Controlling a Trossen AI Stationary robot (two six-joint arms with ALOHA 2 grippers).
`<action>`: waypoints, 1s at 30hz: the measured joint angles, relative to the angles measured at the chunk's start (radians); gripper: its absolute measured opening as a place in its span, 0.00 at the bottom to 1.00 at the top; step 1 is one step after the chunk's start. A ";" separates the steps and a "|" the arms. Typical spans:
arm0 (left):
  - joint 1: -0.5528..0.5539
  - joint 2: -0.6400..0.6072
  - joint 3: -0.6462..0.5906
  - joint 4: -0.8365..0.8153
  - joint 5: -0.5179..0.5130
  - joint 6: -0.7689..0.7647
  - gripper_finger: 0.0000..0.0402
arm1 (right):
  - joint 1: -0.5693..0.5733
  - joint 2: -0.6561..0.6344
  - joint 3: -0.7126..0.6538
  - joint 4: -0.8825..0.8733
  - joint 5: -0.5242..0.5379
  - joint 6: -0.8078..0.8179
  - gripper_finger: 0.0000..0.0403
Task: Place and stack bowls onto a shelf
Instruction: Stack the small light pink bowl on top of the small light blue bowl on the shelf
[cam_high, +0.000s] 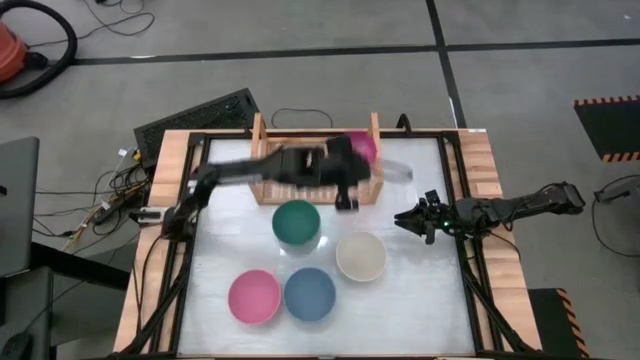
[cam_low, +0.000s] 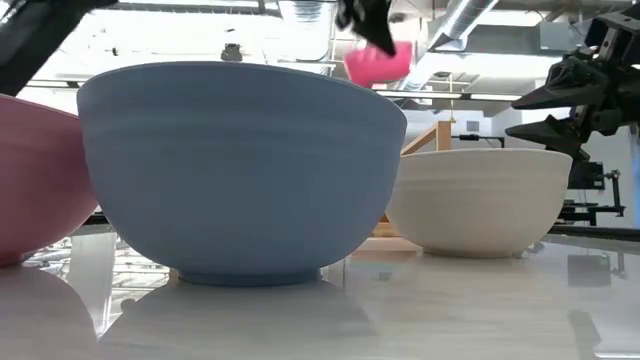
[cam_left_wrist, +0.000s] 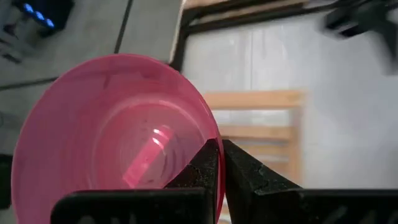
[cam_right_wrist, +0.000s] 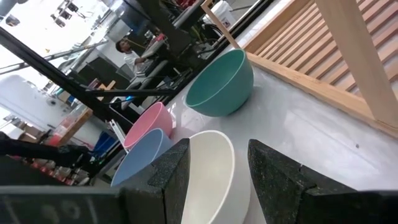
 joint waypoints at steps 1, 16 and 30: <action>0.043 0.002 0.001 0.013 0.036 0.019 0.00 | 0.000 0.000 0.000 0.000 0.001 0.002 0.47; 0.304 0.009 -0.281 0.172 0.306 0.146 0.00 | -0.001 0.000 -0.001 0.012 0.129 0.018 0.47; 0.273 0.065 -0.337 0.301 0.336 0.167 0.00 | -0.084 0.000 -0.001 0.014 0.142 0.020 0.47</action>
